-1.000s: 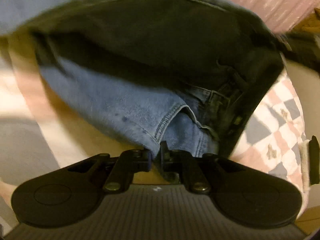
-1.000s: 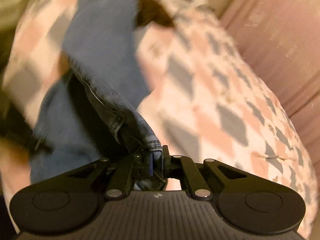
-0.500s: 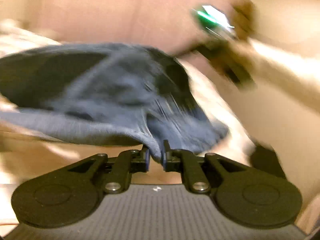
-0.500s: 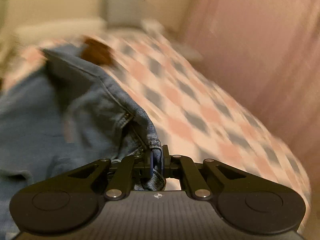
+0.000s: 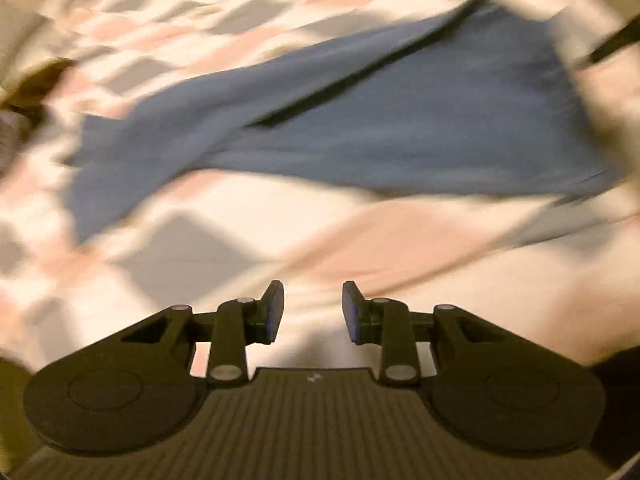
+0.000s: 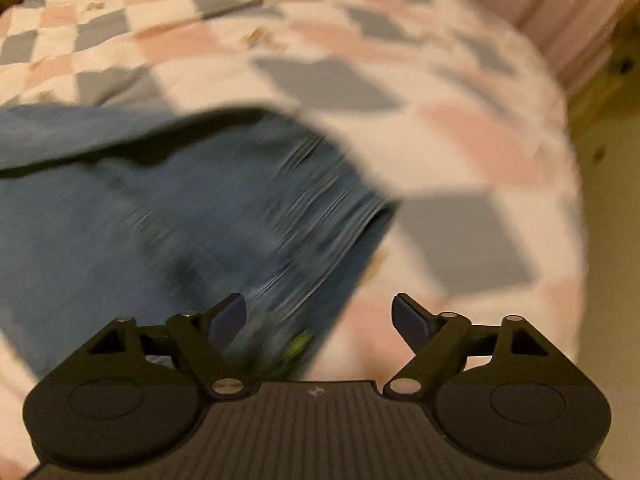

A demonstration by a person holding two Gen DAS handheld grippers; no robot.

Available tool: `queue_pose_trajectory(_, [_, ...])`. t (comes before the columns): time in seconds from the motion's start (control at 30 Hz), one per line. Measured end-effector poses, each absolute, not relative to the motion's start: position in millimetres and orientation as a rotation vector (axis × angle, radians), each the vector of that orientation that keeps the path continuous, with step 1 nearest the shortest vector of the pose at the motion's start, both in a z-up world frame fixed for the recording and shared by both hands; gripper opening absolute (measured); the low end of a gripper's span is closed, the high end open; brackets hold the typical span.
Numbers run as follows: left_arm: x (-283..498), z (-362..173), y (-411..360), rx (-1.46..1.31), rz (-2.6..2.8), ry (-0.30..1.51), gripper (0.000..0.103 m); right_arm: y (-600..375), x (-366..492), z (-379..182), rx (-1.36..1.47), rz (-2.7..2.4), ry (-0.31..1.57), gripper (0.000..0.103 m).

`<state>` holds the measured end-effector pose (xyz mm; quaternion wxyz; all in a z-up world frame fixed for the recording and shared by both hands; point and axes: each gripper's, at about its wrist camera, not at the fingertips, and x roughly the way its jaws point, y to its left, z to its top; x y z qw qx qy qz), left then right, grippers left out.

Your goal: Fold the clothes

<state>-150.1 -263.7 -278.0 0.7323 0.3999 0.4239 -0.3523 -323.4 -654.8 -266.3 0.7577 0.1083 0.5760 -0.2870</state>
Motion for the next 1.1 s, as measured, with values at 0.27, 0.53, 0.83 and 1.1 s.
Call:
queue_pose_trajectory(0.27, [-24.4, -366.0, -229.0, 1.426, -0.739, 0.507, 0.04, -551.0, -276.5, -279.9, 0.215, -0.53, 1.176, 0.079])
queue_pose_trajectory(0.53, [82.9, -459.1, -169.8, 1.789, -0.921, 0.21, 0.048, -419.0, -135.2, -327.4, -0.398, -0.392, 1.158, 0.081])
queue_pose_trajectory(0.83, [120.5, -445.5, -143.6, 1.728, -1.171, 0.077, 0.008, -365.6, -34.6, -426.7, -0.986, -0.29, 1.203, 0.07])
queue_pose_trajectory(1.1, [219.1, -328.2, -228.5, 1.396, -0.967, -0.047, 0.006, -425.4, 32.6, -343.0, -0.772, -0.388, 1.084, 0.003])
